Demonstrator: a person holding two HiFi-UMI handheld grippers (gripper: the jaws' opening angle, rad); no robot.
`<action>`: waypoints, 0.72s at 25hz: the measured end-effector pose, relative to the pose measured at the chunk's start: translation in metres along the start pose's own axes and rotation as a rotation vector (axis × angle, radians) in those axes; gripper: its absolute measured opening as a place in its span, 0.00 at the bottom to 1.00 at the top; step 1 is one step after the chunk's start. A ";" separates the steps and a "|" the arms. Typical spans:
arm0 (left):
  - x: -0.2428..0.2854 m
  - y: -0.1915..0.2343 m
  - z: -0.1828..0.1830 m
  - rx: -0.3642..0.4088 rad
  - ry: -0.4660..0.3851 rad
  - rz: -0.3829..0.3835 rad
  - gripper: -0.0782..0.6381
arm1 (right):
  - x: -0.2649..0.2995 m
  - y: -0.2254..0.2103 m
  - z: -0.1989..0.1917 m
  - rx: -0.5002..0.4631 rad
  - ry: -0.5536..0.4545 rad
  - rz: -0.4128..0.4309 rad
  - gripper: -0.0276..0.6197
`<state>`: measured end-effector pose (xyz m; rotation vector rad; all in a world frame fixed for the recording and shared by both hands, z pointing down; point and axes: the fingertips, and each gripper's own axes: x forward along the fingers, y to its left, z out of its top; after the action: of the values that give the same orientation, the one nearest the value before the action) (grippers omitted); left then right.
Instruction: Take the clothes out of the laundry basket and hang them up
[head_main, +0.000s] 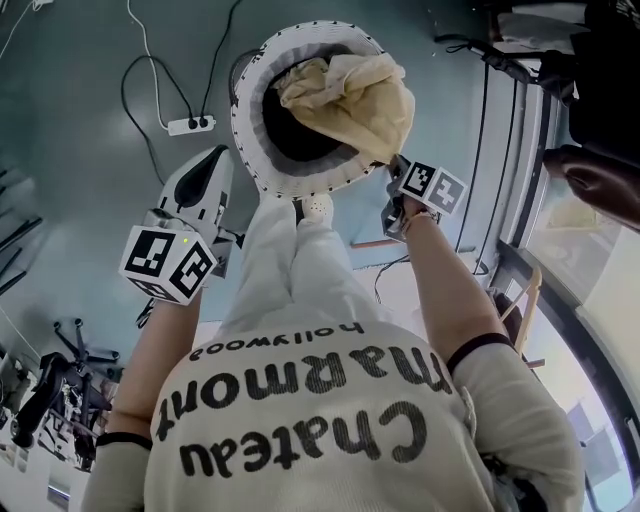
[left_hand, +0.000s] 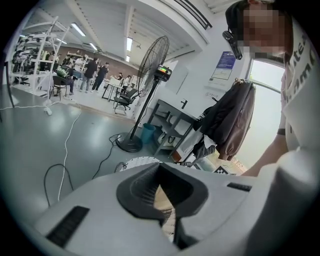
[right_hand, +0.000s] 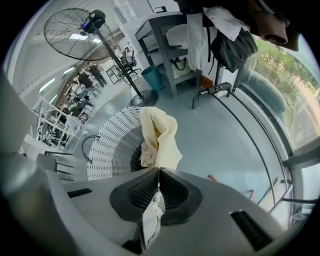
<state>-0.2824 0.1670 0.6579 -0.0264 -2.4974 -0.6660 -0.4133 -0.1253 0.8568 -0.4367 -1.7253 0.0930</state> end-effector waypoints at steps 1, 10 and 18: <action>-0.001 -0.002 0.001 0.001 -0.005 0.002 0.12 | -0.002 0.000 0.000 -0.012 0.007 0.005 0.09; -0.025 -0.030 0.028 0.047 -0.107 -0.009 0.12 | -0.041 0.025 0.028 0.001 -0.073 0.145 0.09; -0.055 -0.070 0.067 0.074 -0.236 -0.020 0.12 | -0.119 0.078 0.073 -0.064 -0.226 0.363 0.09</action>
<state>-0.2803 0.1429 0.5486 -0.0557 -2.7508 -0.6092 -0.4485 -0.0811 0.7072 -0.8095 -1.8560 0.3602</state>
